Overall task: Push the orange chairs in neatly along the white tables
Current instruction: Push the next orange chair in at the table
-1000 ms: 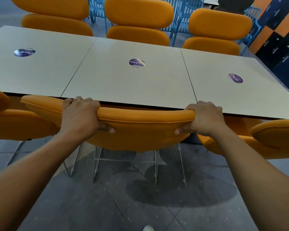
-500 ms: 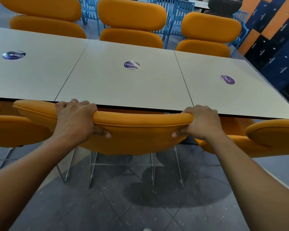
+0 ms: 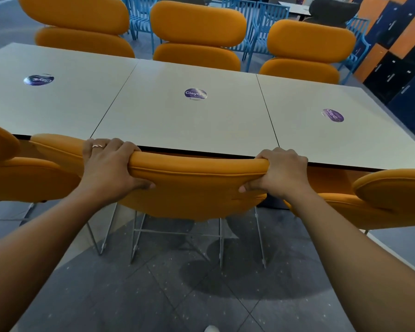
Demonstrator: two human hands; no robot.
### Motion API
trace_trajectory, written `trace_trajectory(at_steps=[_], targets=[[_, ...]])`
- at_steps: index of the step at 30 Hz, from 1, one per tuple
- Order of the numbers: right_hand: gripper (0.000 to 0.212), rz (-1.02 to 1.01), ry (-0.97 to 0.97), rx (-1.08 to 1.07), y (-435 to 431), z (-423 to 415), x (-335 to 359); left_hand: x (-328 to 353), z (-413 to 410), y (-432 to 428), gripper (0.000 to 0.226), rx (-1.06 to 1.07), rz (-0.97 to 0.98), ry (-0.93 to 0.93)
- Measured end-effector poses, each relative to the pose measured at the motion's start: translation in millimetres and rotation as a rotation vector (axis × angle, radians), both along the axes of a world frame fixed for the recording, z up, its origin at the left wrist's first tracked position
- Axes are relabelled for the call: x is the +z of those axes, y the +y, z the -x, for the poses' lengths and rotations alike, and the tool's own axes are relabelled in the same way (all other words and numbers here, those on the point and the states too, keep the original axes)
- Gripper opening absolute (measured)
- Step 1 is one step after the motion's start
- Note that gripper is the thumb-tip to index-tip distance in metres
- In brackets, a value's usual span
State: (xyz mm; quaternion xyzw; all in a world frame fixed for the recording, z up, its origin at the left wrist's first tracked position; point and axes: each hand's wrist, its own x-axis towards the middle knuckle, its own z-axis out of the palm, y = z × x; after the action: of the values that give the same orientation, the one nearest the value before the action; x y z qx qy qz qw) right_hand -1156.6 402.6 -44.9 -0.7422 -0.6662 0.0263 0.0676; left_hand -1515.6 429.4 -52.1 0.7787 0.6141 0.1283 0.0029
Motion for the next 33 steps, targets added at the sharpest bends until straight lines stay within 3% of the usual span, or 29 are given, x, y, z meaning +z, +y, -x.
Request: trace_trajectory(at_steps=[19, 25, 33], targets=[[0.084, -0.056, 0.024, 0.111, -4, -5, -3, 20, -21, -55, 0.075, 0.127, 0.074, -0.241], [0.071, -0.025, 0.198, 0.175, -11, 6, 10, 22, -8, -64, 0.055, 0.115, 0.006, -0.332], [0.036, -0.135, 0.478, 0.339, -27, 115, 38, 25, 60, -83, 0.047, 0.098, 0.034, -0.420]])
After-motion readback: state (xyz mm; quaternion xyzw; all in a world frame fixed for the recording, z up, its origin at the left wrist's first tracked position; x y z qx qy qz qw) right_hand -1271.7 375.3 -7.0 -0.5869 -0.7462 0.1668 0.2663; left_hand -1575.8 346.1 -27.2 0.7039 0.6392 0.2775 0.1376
